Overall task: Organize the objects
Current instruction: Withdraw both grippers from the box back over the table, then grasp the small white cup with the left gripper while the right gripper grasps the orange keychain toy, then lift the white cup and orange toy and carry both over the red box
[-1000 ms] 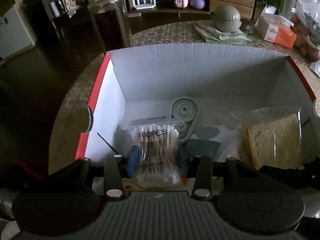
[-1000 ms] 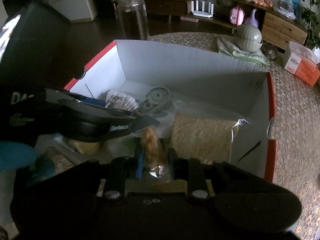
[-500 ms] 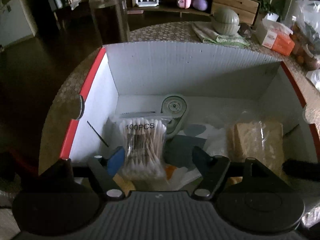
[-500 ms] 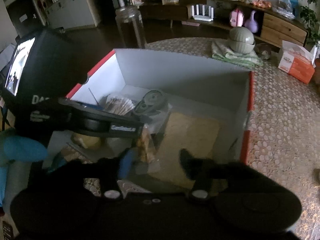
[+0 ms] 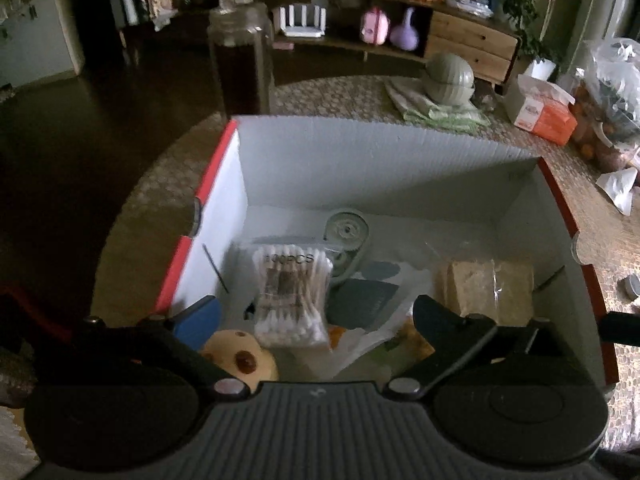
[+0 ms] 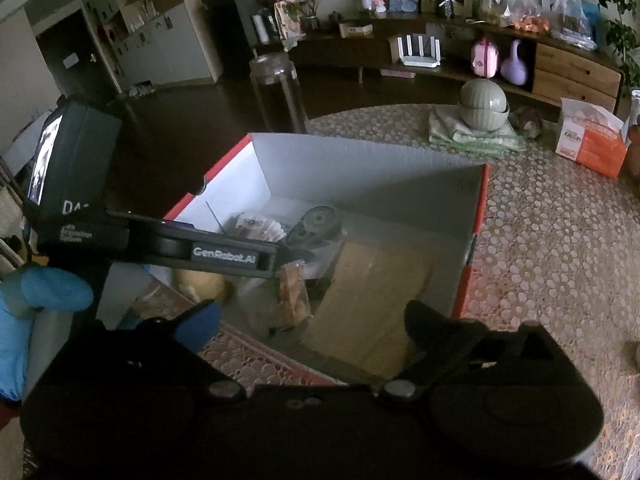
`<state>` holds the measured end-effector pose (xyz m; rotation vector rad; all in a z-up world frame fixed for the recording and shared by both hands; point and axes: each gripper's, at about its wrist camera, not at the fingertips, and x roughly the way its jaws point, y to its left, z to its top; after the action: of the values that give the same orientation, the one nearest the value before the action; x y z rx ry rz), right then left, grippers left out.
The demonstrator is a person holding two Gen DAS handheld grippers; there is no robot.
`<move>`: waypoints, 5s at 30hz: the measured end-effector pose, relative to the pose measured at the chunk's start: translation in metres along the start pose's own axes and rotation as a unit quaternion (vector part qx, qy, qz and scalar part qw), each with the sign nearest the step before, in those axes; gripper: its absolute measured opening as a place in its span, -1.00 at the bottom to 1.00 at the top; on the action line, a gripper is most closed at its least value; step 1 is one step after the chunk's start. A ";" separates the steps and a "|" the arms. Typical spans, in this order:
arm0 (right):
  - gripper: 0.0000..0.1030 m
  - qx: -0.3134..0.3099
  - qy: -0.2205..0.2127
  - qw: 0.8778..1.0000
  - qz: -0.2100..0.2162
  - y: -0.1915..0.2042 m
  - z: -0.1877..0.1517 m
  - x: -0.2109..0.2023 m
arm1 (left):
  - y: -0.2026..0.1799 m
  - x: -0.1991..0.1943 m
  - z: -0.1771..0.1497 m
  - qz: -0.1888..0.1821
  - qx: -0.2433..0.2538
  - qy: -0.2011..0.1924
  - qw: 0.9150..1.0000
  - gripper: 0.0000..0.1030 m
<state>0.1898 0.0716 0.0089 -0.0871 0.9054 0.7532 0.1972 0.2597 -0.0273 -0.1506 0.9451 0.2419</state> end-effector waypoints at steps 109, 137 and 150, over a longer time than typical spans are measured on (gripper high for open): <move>-0.35 0.028 -0.013 0.984 -0.177 -0.305 -0.135 -0.070 | -0.426 0.086 -0.008 -0.110 0.153 0.072 0.979 -0.26; -0.35 0.010 -0.031 0.984 -0.177 -0.221 -0.127 -0.135 | -0.320 -0.015 -0.038 -0.150 0.151 0.046 0.976 -0.26; -0.35 0.013 -0.044 0.989 -0.143 -0.166 -0.101 -0.159 | -0.252 -0.072 -0.038 -0.160 0.154 0.021 0.975 -0.26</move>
<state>0.1643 -0.1779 0.0236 -0.1572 0.7979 0.4740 0.1953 -0.0021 0.0152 -0.0209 0.9736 -0.2073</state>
